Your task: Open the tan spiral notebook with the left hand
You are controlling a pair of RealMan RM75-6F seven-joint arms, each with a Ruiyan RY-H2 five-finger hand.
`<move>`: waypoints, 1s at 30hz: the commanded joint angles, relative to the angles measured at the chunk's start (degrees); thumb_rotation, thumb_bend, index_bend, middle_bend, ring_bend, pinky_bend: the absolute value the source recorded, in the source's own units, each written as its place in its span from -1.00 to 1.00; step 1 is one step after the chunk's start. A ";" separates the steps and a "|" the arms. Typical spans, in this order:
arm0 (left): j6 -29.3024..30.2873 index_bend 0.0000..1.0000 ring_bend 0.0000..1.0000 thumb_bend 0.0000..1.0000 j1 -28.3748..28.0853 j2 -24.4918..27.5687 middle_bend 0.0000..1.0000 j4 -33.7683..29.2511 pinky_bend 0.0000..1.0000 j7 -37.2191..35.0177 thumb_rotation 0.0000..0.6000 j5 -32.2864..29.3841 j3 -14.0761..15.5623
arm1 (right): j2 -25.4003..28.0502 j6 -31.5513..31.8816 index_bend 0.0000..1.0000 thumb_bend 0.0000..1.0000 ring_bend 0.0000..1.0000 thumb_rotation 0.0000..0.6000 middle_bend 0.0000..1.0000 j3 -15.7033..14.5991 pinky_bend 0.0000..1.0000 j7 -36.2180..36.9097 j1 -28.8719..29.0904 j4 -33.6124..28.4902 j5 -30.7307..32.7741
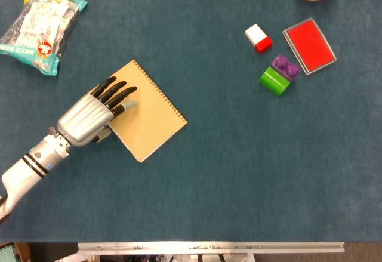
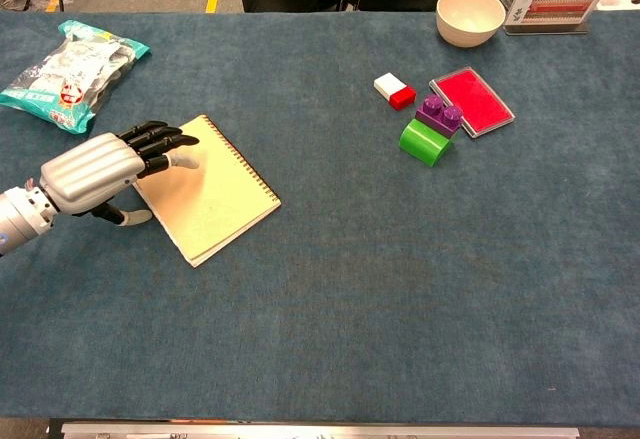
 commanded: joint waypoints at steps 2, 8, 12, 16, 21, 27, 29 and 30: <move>-0.14 -0.65 -0.97 -0.61 -0.32 -0.31 -0.87 -0.09 -1.00 0.14 1.00 -0.18 0.11 | -0.02 0.05 -0.24 0.06 -0.45 1.00 -0.26 -0.06 -0.26 0.00 -0.12 0.09 0.03; -0.24 -0.65 -0.96 -0.61 -0.69 -0.87 -0.87 -0.10 -1.00 -0.31 1.00 -0.63 0.23 | 0.02 0.59 -0.24 0.06 -0.45 1.00 -0.26 0.05 -0.27 0.27 -0.50 0.29 0.16; -0.41 -0.65 -0.96 -0.61 -0.91 -1.19 -0.87 -0.23 -1.00 -0.83 1.00 -1.11 0.12 | -0.01 0.73 -0.24 0.06 -0.45 1.00 -0.26 0.06 -0.26 0.49 -0.67 0.51 0.22; -0.60 -0.65 -0.96 -0.61 -1.21 -1.55 -0.87 -0.32 -1.00 -1.22 1.00 -1.39 0.11 | -0.05 0.88 -0.24 0.06 -0.45 1.00 -0.26 0.17 -0.26 0.81 -0.84 0.83 0.43; -0.44 -0.65 -0.96 -0.54 -1.47 -1.82 -0.87 -0.83 -1.00 -2.42 1.00 -2.05 -0.24 | -0.30 1.28 -0.24 0.06 -0.45 1.00 -0.26 0.37 -0.27 1.21 -1.00 1.18 0.38; -0.59 -0.65 -0.96 -0.31 -1.94 -1.87 -0.87 -1.89 -1.00 -4.06 1.00 -3.22 -1.10 | -0.73 1.66 -0.24 0.06 -0.45 1.00 -0.26 0.53 -0.27 1.49 -1.17 1.68 0.38; -0.44 -0.65 -0.96 -0.26 -2.21 -1.84 -0.87 -2.68 -1.00 -4.50 1.00 -3.72 -1.68 | -0.83 1.89 -0.24 0.06 -0.45 1.00 -0.26 0.66 -0.27 1.62 -1.24 1.84 0.39; -0.40 -0.65 -0.96 -0.24 -2.34 -1.80 -0.87 -3.13 -1.00 -4.78 1.00 -3.94 -1.93 | -0.88 2.00 -0.24 0.06 -0.45 1.00 -0.26 0.70 -0.27 1.70 -1.27 1.92 0.35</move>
